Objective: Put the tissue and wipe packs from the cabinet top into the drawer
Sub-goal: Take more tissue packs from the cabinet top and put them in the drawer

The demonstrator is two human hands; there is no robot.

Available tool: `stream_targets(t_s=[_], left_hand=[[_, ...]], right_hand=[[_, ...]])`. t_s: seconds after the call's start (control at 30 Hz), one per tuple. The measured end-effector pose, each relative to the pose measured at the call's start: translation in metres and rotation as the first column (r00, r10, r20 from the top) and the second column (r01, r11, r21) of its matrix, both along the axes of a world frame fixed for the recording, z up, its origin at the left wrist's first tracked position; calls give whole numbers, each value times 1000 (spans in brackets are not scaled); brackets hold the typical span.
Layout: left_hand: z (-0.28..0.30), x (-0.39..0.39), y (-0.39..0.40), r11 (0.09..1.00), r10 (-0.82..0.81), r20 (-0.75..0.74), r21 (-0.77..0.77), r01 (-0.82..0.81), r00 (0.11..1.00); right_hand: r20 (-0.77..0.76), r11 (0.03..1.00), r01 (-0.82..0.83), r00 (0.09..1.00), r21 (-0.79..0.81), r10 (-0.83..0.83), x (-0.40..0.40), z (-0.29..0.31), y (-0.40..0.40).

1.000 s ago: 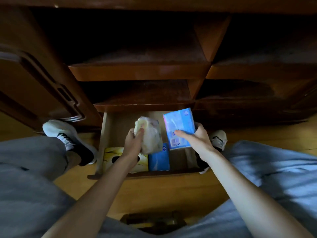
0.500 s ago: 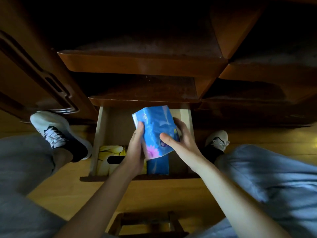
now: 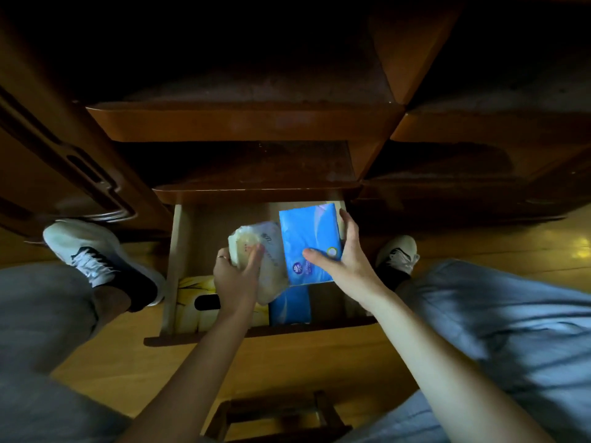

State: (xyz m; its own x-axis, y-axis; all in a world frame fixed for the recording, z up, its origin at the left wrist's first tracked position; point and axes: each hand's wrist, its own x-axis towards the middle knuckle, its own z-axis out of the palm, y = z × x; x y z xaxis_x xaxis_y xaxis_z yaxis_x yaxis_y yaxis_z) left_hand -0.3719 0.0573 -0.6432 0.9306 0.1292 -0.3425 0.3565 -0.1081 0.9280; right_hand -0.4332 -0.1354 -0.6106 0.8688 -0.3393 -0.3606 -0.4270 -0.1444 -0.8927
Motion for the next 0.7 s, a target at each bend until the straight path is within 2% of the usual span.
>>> stream_targets(t_s=[0.07,0.13,0.37,0.47,0.53,0.57,0.67,0.7], left_hand=[[-5,0,4,1000,16,-9,20,-16,1000],[-10,3,7,998,46,-46,32,-44,998],[-19,9,7,994,102,-140,-10,-105,985],[-22,9,6,994,104,-150,-19,-108,983],[-23,9,5,994,101,-150,-26,-107,984],[-24,10,5,994,96,-150,-31,-102,984],[-26,10,4,996,73,-166,-39,-81,983],[-26,10,4,997,64,-169,-39,-72,983]], right_hand=[[-121,926,-50,993,-374,5,-6,-10,-9],[-250,815,-119,968,-567,-32,-14,-22,-12],[-388,740,-262,922,-619,2,-25,-57,7],[-446,797,-265,895,-543,-6,-29,-64,14],[-511,791,-304,859,-530,-12,-30,-64,16],[-538,734,-355,843,-579,-16,-29,-62,16],[-562,332,-521,827,-787,-35,-24,-55,11],[-581,295,-546,813,-784,-40,-22,-52,6]])
